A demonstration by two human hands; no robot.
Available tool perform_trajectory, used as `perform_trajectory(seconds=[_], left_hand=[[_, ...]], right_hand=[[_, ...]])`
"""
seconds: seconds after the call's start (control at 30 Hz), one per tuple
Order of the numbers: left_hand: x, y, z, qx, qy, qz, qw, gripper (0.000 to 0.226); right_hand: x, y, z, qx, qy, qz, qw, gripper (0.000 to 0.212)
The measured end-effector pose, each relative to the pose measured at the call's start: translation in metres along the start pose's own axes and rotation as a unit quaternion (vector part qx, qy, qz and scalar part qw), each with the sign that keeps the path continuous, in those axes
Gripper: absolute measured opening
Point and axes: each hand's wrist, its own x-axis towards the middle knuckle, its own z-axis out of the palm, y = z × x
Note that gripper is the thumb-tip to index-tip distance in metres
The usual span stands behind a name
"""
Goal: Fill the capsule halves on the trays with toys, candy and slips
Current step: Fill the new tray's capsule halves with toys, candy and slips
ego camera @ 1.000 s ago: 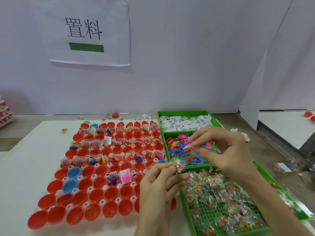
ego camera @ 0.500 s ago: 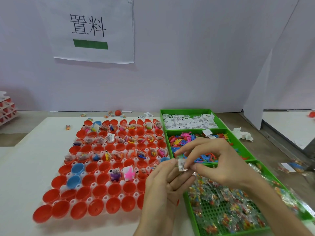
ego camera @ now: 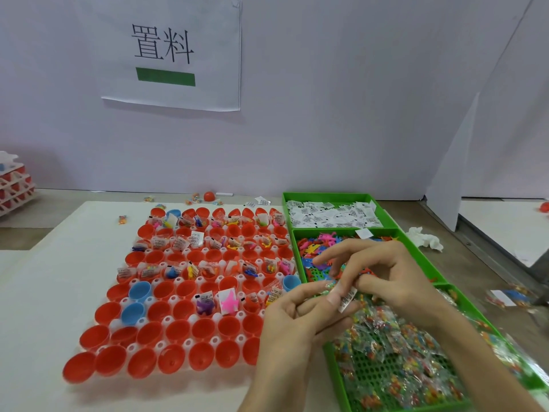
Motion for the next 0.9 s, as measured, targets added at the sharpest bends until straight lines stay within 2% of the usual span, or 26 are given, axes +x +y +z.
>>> perform_trajectory(seconds=[0.1,0.17,0.23,0.3,0.37,0.43,0.53,0.67,0.73,0.83,0.9], left_hand=[[0.001,0.000,0.002,0.013,0.021,-0.001,1.000,0.026],[0.001,-0.002,0.002,0.033,0.024,0.008,0.999,0.017],[0.001,-0.003,0.003,0.056,0.018,0.014,0.998,0.012],[0.002,-0.004,0.003,0.074,0.009,0.024,0.997,0.010],[0.003,-0.005,0.003,0.084,0.003,0.035,0.996,0.010],[0.004,-0.005,0.003,0.092,-0.006,0.043,0.995,0.012],[0.003,-0.003,0.003,0.091,-0.006,0.047,0.995,0.018],[0.002,-0.001,0.002,0.087,0.004,0.060,0.994,0.020],[0.002,0.000,0.002,0.082,0.010,0.068,0.994,0.017],[0.003,0.002,0.002,0.066,0.024,0.073,0.995,0.014],[0.003,0.002,0.001,0.059,0.034,0.072,0.995,0.014]], right_hand=[[0.011,0.009,-0.005,-0.026,0.138,0.023,0.990,0.037],[0.031,0.021,-0.010,-0.162,0.204,0.085,0.962,0.031],[0.054,0.036,-0.014,-0.278,0.159,0.166,0.933,0.016],[0.073,0.052,-0.011,-0.330,0.080,0.224,0.914,0.004],[0.086,0.067,-0.004,-0.362,0.031,0.251,0.897,0.016],[0.093,0.076,0.003,-0.374,0.027,0.263,0.889,0.020],[0.097,0.081,0.009,-0.366,0.043,0.265,0.891,0.017],[0.090,0.066,0.003,-0.295,0.097,0.233,0.922,0.017],[0.077,0.052,-0.005,-0.236,0.131,0.201,0.942,0.015],[0.050,0.032,-0.013,-0.091,0.144,0.146,0.975,0.009],[0.036,0.029,-0.012,-0.097,0.159,0.129,0.974,0.008]])
